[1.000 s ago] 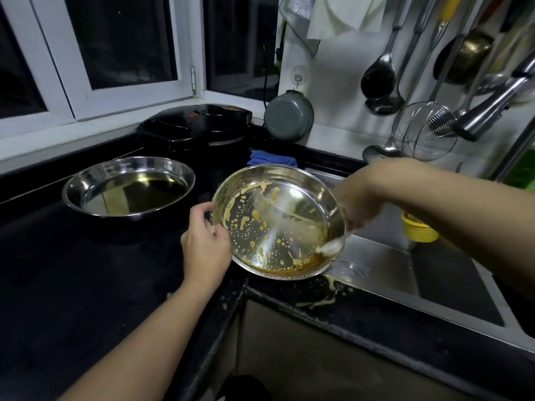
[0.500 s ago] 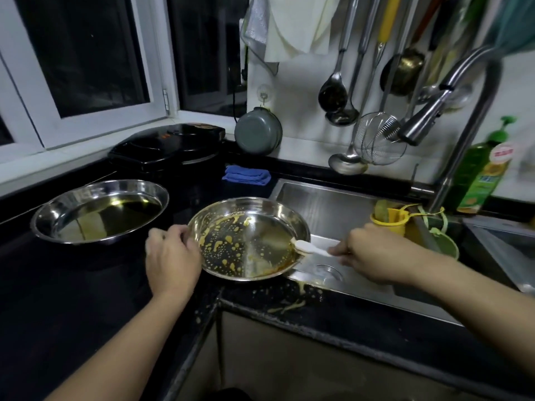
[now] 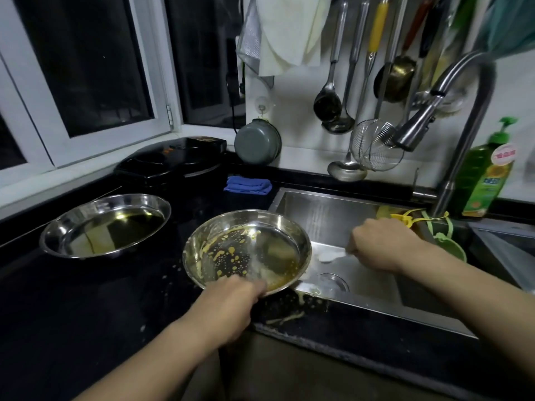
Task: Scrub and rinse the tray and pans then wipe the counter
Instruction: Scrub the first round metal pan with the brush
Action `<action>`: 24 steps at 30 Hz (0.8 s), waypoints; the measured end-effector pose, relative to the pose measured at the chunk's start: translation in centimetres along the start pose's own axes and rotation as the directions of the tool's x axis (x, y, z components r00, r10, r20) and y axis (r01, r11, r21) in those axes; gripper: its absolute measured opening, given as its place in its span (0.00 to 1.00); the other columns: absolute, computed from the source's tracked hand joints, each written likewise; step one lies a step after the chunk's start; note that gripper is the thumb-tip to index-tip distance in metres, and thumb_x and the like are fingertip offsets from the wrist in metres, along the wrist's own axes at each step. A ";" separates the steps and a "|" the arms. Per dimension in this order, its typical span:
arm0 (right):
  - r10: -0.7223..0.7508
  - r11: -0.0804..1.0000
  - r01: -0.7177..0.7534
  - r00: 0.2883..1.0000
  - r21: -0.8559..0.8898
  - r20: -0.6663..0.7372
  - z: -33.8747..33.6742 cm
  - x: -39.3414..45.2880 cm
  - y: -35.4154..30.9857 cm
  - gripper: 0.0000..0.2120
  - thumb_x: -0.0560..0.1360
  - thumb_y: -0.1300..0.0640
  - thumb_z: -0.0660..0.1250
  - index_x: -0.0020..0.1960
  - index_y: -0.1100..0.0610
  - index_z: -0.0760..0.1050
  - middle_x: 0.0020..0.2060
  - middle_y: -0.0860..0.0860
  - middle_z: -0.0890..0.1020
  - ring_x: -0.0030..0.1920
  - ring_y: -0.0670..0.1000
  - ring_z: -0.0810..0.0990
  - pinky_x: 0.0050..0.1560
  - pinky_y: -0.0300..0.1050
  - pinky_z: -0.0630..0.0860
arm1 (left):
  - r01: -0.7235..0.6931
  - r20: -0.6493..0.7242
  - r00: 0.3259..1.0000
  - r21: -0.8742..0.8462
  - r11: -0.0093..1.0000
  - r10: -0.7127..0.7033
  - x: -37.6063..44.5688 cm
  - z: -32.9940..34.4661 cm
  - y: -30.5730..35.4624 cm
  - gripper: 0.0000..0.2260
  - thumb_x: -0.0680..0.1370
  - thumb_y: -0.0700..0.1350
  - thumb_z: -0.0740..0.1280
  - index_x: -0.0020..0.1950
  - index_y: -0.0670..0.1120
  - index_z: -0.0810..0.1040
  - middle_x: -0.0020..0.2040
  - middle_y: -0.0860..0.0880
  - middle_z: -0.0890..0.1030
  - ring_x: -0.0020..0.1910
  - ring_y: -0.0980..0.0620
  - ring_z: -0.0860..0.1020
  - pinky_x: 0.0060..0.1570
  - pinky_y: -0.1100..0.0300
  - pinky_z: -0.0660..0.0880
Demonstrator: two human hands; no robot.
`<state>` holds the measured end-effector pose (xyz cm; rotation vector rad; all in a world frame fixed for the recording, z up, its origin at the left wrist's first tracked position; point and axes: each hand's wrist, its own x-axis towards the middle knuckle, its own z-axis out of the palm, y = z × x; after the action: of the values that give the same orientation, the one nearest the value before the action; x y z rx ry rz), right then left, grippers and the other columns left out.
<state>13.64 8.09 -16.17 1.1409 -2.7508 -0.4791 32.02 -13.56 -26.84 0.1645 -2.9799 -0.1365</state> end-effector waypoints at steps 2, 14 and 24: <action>-0.013 1.000 0.013 1.000 0.019 0.025 1.0 -0.9 -0.3 0.17 0.79 0.49 0.61 0.65 0.39 0.78 0.58 0.51 0.82 0.57 0.56 0.82 0.50 0.44 0.75 | -0.025 0.020 0.999 -0.023 0.999 0.026 -1.0 -1.0 -1.9 0.13 0.78 0.40 0.63 0.56 0.59 0.70 0.51 0.53 0.83 0.53 0.46 0.81 0.47 0.51 0.76; -0.128 0.909 0.142 0.990 0.393 -0.063 0.8 -3.6 -4.8 0.15 0.79 0.48 0.62 0.63 0.38 0.78 0.56 0.47 0.85 0.58 0.54 0.81 0.56 0.53 0.79 | -0.110 -0.254 0.959 0.092 0.990 0.130 -0.5 1.2 -1.4 0.07 0.76 0.47 0.74 0.41 0.52 0.77 0.37 0.55 0.79 0.35 0.50 0.82 0.29 0.58 0.76; -0.082 0.975 0.100 0.992 0.196 -0.099 1.2 -1.5 -2.8 0.16 0.81 0.48 0.59 0.67 0.38 0.77 0.58 0.51 0.83 0.54 0.58 0.81 0.46 0.48 0.76 | -0.102 -0.207 0.971 0.108 0.989 0.123 -0.7 1.2 -1.5 0.03 0.77 0.47 0.71 0.45 0.52 0.78 0.38 0.55 0.81 0.35 0.49 0.82 0.29 0.58 0.71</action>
<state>16.29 7.54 -18.27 1.3037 -2.7259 -0.1558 32.63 -14.86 -28.26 0.0187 -2.7734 0.0368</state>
